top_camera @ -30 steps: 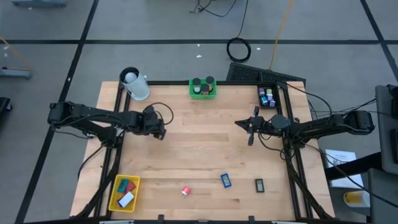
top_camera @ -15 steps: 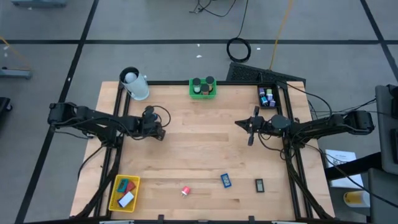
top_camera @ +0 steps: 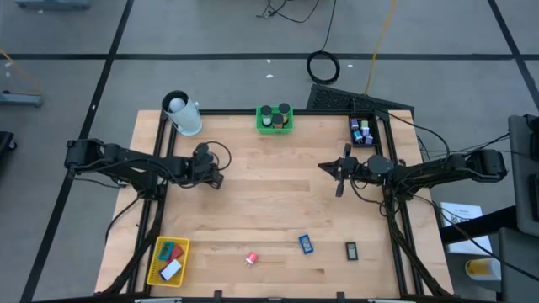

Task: Pick & Place Office items
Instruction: Put the green adapter into the black basket

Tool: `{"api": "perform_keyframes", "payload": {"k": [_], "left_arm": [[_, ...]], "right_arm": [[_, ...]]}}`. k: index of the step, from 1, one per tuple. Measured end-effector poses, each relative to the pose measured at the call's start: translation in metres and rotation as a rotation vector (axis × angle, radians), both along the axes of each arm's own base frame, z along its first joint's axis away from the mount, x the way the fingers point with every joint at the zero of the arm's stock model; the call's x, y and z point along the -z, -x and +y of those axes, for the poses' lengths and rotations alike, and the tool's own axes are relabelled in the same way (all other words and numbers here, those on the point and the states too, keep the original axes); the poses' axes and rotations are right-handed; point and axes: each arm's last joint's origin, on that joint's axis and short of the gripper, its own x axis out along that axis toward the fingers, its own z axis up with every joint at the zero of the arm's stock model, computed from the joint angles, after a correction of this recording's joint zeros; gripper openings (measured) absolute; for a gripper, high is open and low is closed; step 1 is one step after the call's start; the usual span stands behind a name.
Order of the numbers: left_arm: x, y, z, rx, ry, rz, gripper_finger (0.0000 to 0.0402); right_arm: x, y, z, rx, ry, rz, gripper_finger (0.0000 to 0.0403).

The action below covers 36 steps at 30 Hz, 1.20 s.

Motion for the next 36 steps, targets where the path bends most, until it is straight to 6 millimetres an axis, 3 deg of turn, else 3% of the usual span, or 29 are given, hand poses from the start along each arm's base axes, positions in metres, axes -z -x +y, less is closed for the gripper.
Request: {"api": "perform_keyframes", "payload": {"k": [4,12,16,19,30,36], "left_arm": [[-0.001,-0.002,0.000,0.035,-0.011,-0.005,0.0165],[-0.002,-0.005,0.000,0.077,-0.026,-0.018,0.0257],[0.000,-0.009,0.001,0.121,-0.033,-0.023,0.0277],[0.002,-0.009,0.000,0.137,-0.028,-0.009,0.0261],[0.006,-0.016,-0.002,0.189,-0.038,-0.016,0.0144],[0.005,-0.019,-0.006,0.211,-0.045,-0.045,0.0145]], "right_arm": [[0.000,0.000,0.000,0.000,0.000,0.000,0.0000],[0.000,0.000,0.000,0.000,0.000,0.000,0.0000],[0.000,0.000,0.000,0.000,0.000,0.001,0.0000],[0.000,0.000,0.000,0.000,0.000,0.001,0.0000],[0.001,0.000,0.000,0.000,-0.001,0.008,0.0000],[0.001,0.000,0.000,0.000,-0.001,0.008,0.0000]]}}
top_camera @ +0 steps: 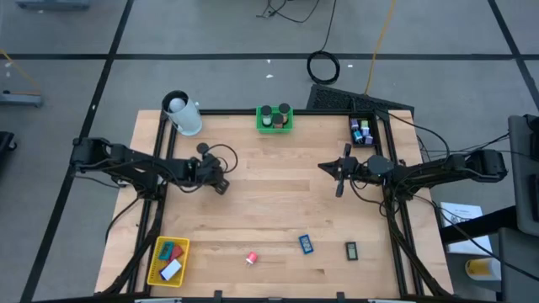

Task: Pick & Place Office items
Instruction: Put the green adapter into the black basket

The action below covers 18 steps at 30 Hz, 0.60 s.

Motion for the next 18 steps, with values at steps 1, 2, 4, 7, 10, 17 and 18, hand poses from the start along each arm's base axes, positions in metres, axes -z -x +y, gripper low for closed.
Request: {"api": "perform_keyframes", "payload": {"k": [1,2,4,7,10,17,18], "left_arm": [[0.000,-0.001,-0.001,0.005,0.001,-0.011,0.0148],[-0.001,-0.002,-0.003,0.013,0.001,-0.020,0.0150],[-0.003,-0.005,-0.006,0.028,-0.001,-0.037,0.0151],[-0.009,-0.014,-0.011,0.080,-0.014,-0.114,0.0146],[-0.017,-0.026,-0.018,0.157,-0.037,-0.230,0.0140],[-0.040,-0.047,-0.027,0.307,-0.091,-0.510,0.0144],[-0.042,-0.049,-0.027,0.320,-0.095,-0.539,0.0144]], "right_arm": [[0.000,0.000,0.000,0.000,0.000,0.000,0.0000],[0.000,0.000,0.000,0.000,0.000,0.000,0.0000],[0.000,0.000,0.000,0.000,0.000,0.000,0.0000],[0.000,0.000,0.000,0.000,-0.001,0.000,0.0000],[0.001,0.000,0.000,0.002,-0.033,0.007,0.0000],[0.004,-0.002,0.000,-0.036,-0.102,0.016,0.0000],[0.004,-0.003,-0.001,-0.045,-0.122,0.019,0.0000]]}}
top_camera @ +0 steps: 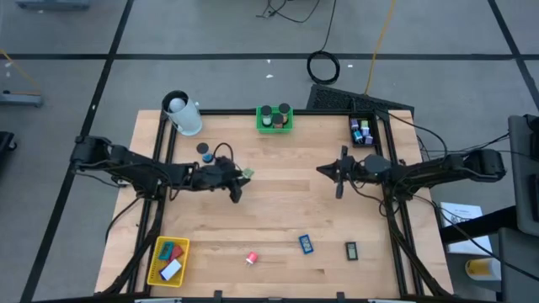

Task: Pick & Place Office items
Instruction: Put the green adapter into the black basket

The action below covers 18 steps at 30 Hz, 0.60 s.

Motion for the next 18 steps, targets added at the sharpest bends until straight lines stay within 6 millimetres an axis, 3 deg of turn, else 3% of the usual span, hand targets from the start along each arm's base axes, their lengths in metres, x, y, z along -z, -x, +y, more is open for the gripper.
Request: {"api": "perform_keyframes", "payload": {"k": [4,7,18], "left_arm": [[-0.006,-0.006,-0.001,0.057,-0.011,-0.086,0.0144],[-0.007,-0.011,-0.003,0.104,0.011,-0.124,0.0144],[-0.015,-0.060,-0.009,0.501,0.386,-0.203,0.0145]], "right_arm": [[0.000,-0.011,-0.003,-0.025,-0.046,0.029,0.0007],[-0.001,-0.025,0.000,-0.092,-0.027,0.051,0.0033],[-0.011,-0.078,0.025,-0.275,0.241,0.061,0.0203]]}}
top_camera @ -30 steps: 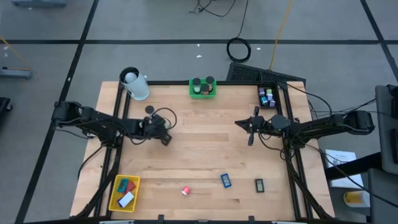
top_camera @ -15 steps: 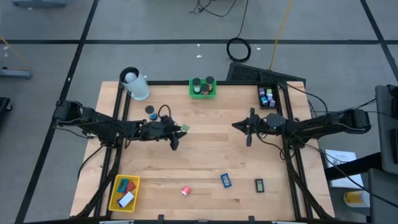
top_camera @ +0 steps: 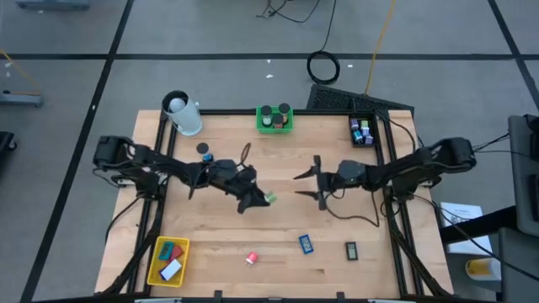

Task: Pick & Place Office items
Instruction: Put the green adapter into the black basket

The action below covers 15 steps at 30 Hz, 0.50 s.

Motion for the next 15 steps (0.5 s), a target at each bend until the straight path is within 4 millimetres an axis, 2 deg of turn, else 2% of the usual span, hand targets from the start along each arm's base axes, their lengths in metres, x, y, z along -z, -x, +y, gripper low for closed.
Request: {"api": "perform_keyframes", "payload": {"k": [6,10,15], "left_arm": [[0.000,-0.020,0.005,0.136,0.117,-0.002,0.0145],[-0.002,-0.027,0.009,0.174,0.170,-0.040,0.0145],[0.001,-0.034,0.012,0.182,0.200,-0.016,0.0145]], "right_arm": [[-0.008,-0.010,0.019,-0.124,0.080,-0.037,0.0262],[-0.017,-0.015,0.032,-0.188,0.144,-0.083,0.0269],[-0.024,-0.024,0.035,-0.199,0.194,-0.094,0.0261]]}}
